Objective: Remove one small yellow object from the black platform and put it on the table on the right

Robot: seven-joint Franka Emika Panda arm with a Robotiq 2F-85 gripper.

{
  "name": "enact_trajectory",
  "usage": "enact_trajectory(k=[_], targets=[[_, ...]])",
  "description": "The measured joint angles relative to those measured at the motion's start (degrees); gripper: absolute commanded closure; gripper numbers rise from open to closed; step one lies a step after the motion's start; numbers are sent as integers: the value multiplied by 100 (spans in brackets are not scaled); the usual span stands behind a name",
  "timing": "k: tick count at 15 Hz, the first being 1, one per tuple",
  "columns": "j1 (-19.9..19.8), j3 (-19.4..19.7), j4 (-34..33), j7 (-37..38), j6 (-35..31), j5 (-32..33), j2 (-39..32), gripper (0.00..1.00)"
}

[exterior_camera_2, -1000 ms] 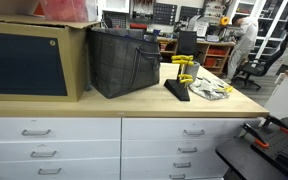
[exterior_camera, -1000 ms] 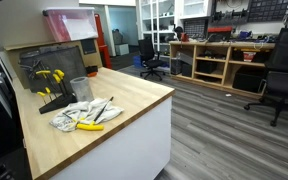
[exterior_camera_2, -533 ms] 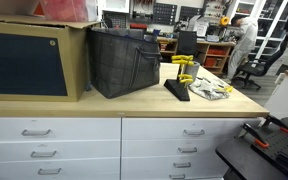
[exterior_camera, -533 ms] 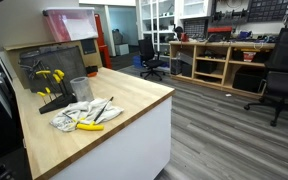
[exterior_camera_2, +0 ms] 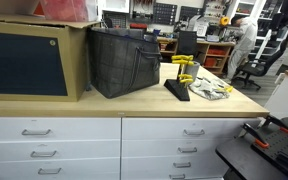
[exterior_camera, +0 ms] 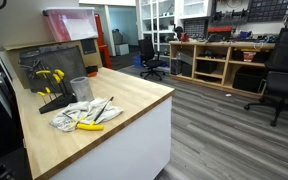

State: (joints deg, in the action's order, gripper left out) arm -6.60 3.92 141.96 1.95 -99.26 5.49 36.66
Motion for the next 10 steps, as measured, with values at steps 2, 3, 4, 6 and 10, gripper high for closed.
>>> enact_trajectory(k=[2, 3, 4, 6, 10], targets=[[56, -216, -46, 318, -105, -3, -155, 0], [68, -321, -104, 478, -146, -2, -259, 0], [76, -409, -183, 634, -170, 0, -377, 0], [90, -556, -402, 1000, -184, -1, -654, 0], [110, -764, -976, 1793, -192, -6, -1328, 0]])
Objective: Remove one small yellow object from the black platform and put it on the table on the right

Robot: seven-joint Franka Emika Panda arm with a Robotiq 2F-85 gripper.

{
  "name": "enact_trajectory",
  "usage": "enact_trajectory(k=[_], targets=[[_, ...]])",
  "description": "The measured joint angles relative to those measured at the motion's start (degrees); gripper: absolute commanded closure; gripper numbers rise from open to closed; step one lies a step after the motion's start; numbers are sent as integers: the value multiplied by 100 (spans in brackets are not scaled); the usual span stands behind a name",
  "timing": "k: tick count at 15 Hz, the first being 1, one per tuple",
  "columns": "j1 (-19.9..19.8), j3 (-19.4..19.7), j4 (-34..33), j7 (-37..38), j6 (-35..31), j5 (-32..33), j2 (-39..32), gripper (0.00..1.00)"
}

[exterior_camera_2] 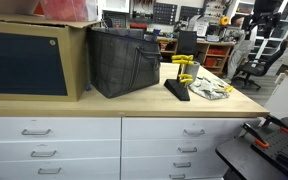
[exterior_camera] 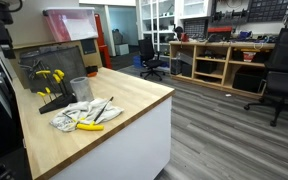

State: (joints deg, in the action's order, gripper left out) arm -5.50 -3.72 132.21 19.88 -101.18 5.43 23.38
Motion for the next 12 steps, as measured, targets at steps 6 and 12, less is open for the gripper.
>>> enact_trajectory(k=[6, 12], targets=[[200, -299, -711, 978, -11, 0, -888, 0], [634, -526, -1067, 1752, -180, 0, -1485, 0]])
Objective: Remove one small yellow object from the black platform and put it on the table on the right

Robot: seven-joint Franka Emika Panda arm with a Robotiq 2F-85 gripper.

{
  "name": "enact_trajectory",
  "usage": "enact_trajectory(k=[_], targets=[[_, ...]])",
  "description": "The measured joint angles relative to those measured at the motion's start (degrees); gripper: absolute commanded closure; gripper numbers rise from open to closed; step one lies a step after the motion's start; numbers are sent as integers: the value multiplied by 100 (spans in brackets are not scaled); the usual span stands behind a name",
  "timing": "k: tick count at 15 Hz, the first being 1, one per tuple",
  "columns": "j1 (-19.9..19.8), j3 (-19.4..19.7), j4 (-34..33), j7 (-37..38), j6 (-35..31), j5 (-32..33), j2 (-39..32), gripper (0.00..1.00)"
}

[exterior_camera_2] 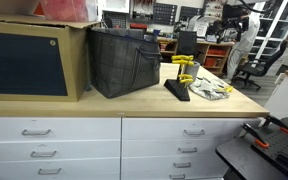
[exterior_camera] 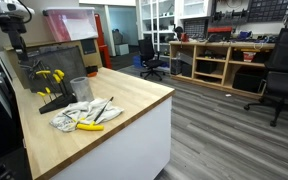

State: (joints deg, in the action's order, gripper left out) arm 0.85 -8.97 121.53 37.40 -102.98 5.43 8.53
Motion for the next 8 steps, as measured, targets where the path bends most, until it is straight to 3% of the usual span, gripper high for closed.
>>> enact_trajectory(k=[8], targets=[[296, -32, -267, 521, -162, -4, -429, 0]])
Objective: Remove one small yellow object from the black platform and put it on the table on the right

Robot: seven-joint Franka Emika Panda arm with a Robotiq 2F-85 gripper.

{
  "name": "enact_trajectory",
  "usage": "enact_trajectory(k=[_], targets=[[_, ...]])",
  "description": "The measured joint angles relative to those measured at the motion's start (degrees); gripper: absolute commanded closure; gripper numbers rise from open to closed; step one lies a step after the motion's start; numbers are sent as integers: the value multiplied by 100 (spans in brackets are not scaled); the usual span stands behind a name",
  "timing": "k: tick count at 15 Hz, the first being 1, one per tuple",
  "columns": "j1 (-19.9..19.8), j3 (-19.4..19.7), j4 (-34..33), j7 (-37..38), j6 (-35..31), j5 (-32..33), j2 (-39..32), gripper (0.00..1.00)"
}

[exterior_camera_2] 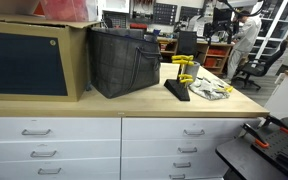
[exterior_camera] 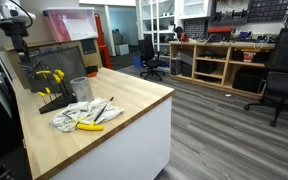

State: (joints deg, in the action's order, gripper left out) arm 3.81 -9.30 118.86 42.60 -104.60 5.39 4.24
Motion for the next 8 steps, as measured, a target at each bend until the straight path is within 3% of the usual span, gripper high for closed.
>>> enact_trajectory(k=[8], targets=[[0, 20, 8, 0, 0, 32, -2, 0]])
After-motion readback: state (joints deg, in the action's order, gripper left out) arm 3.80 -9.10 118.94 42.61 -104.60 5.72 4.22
